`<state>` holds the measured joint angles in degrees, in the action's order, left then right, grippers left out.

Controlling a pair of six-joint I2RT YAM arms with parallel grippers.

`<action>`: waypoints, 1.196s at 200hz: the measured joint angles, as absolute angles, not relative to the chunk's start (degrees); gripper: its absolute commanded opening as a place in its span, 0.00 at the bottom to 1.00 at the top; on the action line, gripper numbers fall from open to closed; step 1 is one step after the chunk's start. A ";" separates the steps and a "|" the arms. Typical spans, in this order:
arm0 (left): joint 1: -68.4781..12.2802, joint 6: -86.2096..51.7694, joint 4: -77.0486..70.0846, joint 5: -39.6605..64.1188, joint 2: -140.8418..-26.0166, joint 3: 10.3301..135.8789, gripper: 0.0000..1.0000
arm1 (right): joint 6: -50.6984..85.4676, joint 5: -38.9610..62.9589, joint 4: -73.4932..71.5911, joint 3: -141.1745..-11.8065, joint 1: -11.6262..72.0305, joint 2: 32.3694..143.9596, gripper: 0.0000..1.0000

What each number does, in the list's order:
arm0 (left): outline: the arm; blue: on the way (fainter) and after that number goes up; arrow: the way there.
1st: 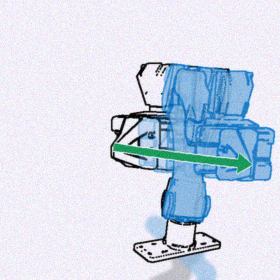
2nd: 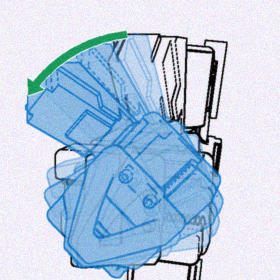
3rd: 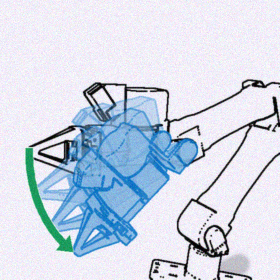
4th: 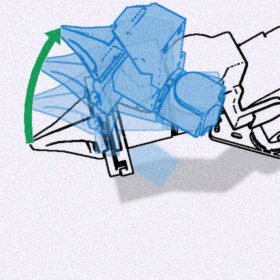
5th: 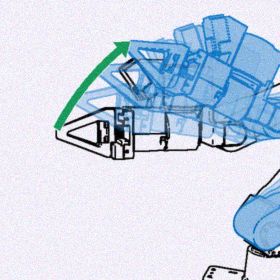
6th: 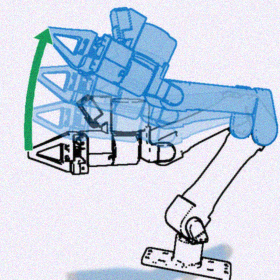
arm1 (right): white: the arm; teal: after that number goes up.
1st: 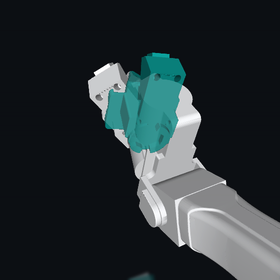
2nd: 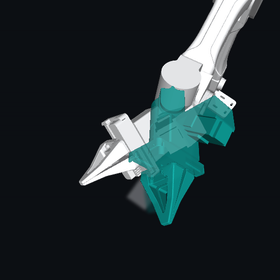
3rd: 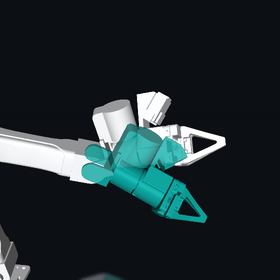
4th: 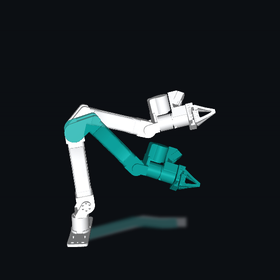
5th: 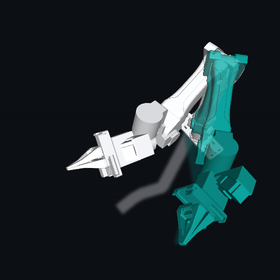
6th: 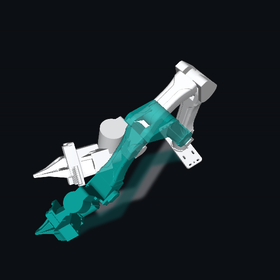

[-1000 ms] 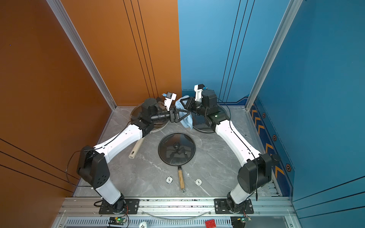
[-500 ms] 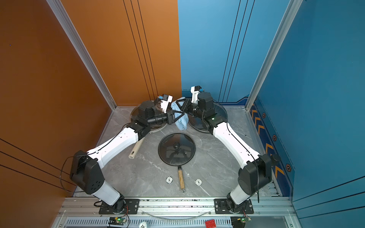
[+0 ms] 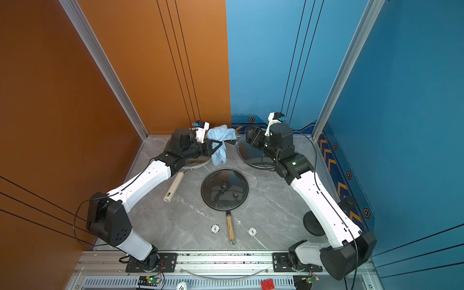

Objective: Wipe the pot lid with a cloth
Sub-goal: Pick up the pot lid from the cooking pot.

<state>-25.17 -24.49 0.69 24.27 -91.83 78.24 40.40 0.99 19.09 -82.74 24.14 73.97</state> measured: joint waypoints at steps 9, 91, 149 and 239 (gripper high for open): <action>-25.19 -23.27 2.90 23.18 -91.90 79.33 0.11 | 39.16 -0.38 20.18 -82.78 23.24 73.45 0.80; -29.93 -19.27 11.29 9.37 -95.44 85.89 0.11 | 20.53 -4.32 25.17 -90.87 17.52 95.59 0.87; -33.19 -19.53 13.30 1.41 -100.99 92.29 0.11 | 9.10 1.93 24.32 -89.89 10.83 101.38 0.83; -35.31 -18.81 16.27 -3.92 -109.30 107.39 0.11 | 6.76 8.43 14.76 -89.45 7.86 112.07 0.73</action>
